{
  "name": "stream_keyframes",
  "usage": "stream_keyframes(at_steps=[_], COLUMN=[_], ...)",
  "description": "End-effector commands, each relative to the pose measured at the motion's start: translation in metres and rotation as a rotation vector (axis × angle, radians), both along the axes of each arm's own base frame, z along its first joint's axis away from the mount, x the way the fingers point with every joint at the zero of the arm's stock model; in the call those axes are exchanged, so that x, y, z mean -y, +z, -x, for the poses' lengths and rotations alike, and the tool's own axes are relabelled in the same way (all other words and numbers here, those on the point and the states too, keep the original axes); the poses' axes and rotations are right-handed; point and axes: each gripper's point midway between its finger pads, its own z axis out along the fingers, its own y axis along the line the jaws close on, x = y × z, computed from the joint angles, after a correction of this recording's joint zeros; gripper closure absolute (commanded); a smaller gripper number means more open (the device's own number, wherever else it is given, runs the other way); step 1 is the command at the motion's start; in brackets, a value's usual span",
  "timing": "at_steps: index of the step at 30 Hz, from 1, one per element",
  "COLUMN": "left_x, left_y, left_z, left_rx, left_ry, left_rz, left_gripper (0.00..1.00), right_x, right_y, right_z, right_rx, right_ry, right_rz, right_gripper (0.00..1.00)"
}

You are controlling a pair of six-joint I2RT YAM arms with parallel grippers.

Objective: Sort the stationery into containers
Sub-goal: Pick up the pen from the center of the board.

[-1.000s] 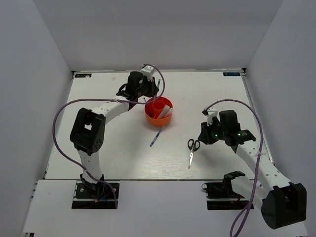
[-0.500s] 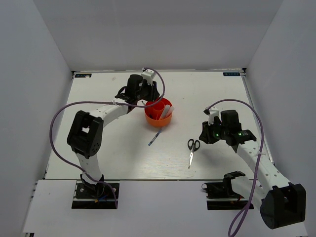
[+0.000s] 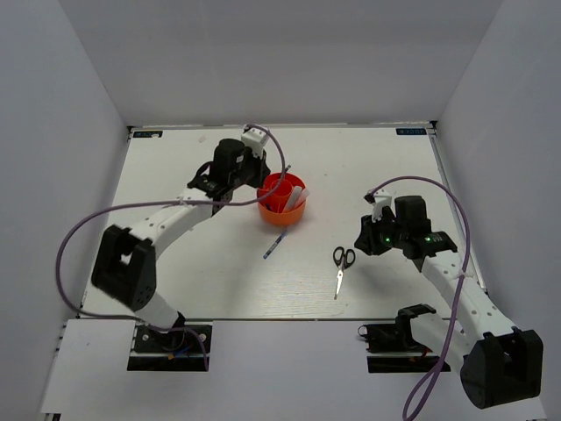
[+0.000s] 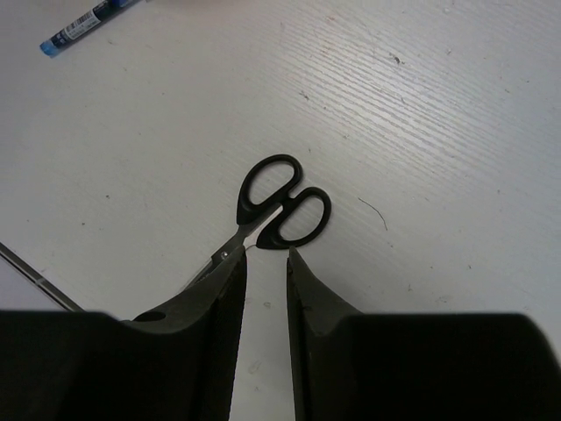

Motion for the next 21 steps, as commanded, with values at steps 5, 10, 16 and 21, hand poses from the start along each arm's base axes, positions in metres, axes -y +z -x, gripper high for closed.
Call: stream_keyframes(at_steps=[5, 10, 16, 21], left_x=[0.004, 0.019, 0.034, 0.03], left_y=[-0.019, -0.085, -0.111, -0.124], left_z=[0.132, 0.183, 0.178, 0.165], left_rx=[-0.102, -0.174, -0.155, -0.143], left_ry=[-0.22, -0.361, -0.335, -0.277], left_rz=[-0.172, -0.377, -0.423, -0.473], left_gripper=[0.54, 0.32, 0.41, 0.39], right_x=[-0.003, -0.003, 0.001, 0.001], right_y=[0.008, 0.007, 0.005, 0.004], right_z=[-0.004, -0.003, -0.003, -0.003], right_rx=[0.047, 0.039, 0.04, 0.032], right_ry=[0.015, 0.019, 0.007, 0.006], right_rz=[-0.023, -0.023, -0.016, -0.023], right_gripper=[0.72, 0.7, 0.7, 0.7])
